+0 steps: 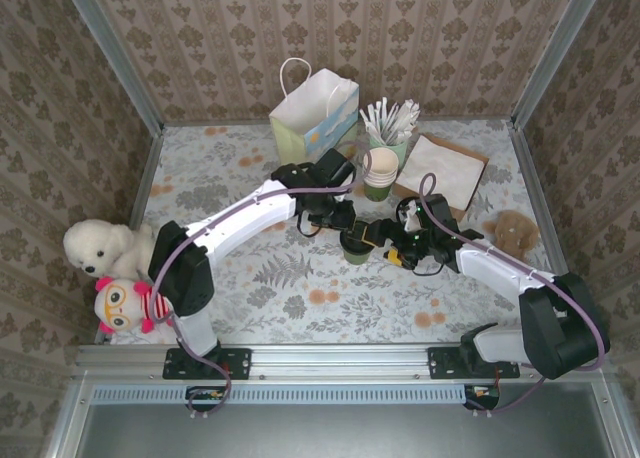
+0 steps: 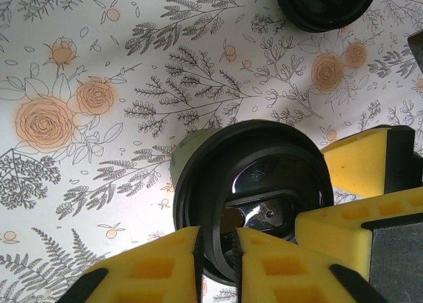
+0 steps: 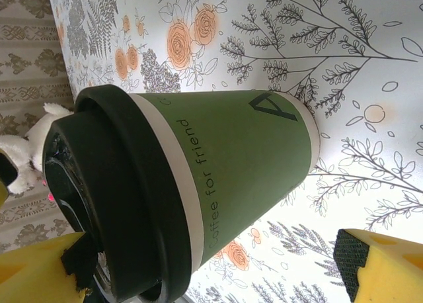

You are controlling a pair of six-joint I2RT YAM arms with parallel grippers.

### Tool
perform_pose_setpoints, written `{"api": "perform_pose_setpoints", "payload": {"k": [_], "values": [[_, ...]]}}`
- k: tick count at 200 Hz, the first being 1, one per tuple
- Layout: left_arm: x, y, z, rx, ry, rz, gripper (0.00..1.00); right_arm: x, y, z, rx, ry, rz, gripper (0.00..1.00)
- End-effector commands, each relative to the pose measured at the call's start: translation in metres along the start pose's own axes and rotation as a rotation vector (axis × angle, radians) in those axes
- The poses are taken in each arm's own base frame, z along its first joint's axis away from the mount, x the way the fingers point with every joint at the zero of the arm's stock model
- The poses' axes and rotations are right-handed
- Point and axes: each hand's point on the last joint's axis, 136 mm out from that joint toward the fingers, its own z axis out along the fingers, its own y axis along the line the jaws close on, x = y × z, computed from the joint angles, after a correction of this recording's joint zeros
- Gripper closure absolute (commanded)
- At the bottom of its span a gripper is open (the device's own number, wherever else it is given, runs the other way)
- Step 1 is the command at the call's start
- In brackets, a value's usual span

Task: Pack the takeout coffee

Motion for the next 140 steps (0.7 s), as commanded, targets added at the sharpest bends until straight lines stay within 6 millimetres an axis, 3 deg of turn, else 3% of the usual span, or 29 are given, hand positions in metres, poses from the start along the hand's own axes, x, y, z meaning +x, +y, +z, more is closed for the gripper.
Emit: {"api": "perform_pose_setpoints", "payload": {"k": [1, 11, 32, 49, 67, 80, 106, 140], "values": [[-0.007, 0.007, -0.017, -0.008, -0.065, -0.034, 0.68, 0.001, -0.001, 0.001, 0.034, 0.011, -0.001, 0.05], [-0.008, 0.015, -0.021, -0.022, -0.092, -0.061, 0.63, 0.001, 0.006, -0.002, 0.020, 0.008, -0.006, 0.04], [-0.008, 0.043, -0.027, -0.061, -0.150, -0.168, 0.44, -0.002, 0.018, -0.008, 0.007, -0.011, -0.027, 0.02], [-0.002, 0.072, -0.027, -0.131, -0.174, -0.260, 0.29, -0.004, 0.024, -0.014, 0.004, -0.030, -0.050, 0.00], [0.007, 0.091, -0.023, -0.161, -0.168, -0.324, 0.17, -0.006, 0.026, -0.018, 0.014, -0.046, -0.065, 0.00], [0.012, 0.090, -0.014, -0.124, -0.131, -0.336, 0.14, -0.007, 0.024, -0.019, 0.047, -0.063, -0.065, 0.00], [0.014, 0.068, 0.004, 0.011, -0.070, -0.325, 0.11, -0.010, 0.027, -0.022, 0.091, -0.099, -0.080, 0.00], [0.013, 0.060, 0.013, 0.070, -0.056, -0.318, 0.13, -0.011, 0.022, -0.021, 0.154, -0.119, -0.097, 0.00]]}}
